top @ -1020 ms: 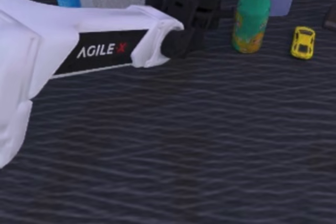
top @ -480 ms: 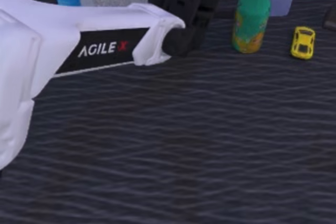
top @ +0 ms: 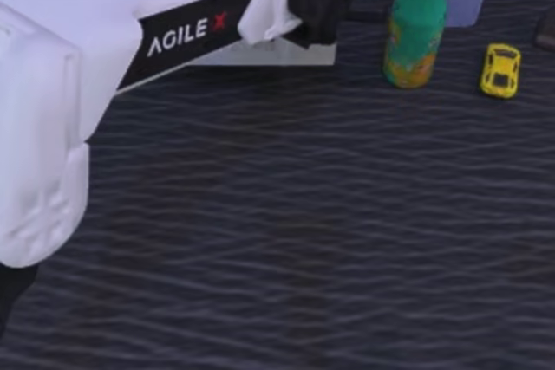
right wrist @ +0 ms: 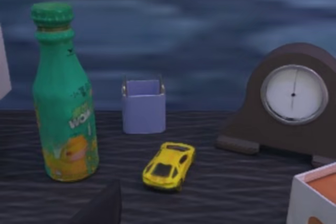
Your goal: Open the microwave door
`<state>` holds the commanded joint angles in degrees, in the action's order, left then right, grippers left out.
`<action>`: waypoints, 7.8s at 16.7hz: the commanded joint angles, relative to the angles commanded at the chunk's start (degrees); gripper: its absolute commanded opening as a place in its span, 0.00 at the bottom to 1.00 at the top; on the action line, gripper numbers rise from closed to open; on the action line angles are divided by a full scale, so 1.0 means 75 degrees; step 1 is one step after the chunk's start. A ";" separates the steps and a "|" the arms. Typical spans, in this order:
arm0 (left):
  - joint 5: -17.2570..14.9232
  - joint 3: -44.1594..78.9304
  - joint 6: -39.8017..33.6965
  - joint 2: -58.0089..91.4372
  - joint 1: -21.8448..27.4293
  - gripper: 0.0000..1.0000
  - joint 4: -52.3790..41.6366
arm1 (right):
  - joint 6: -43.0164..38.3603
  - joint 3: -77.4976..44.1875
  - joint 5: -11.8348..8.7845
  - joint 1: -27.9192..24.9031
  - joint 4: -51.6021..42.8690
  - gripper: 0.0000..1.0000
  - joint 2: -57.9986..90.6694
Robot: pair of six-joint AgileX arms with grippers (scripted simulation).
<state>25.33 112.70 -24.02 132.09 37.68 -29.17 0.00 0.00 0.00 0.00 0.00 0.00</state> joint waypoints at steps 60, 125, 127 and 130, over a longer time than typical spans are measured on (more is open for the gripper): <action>-0.1521 0.1118 -0.0161 -0.0276 -0.0505 0.00 -0.3283 | 0.0000 0.0000 0.0000 0.0000 0.0000 1.00 0.0000; -0.2383 -0.1453 0.1489 -0.1876 -0.0747 0.00 -0.2001 | 0.0000 0.0000 0.0000 0.0000 0.0000 1.00 0.0000; -0.2383 -0.1453 0.1489 -0.1876 -0.0747 0.00 -0.2001 | 0.0000 0.0000 0.0000 0.0000 0.0000 1.00 0.0000; -0.2383 -0.1453 0.1489 -0.1876 -0.0747 0.00 -0.2001 | 0.0000 0.0000 0.0000 0.0000 0.0000 1.00 0.0000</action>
<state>7.46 101.80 -12.85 118.02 32.07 -44.18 0.00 0.00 0.00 0.00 0.00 0.00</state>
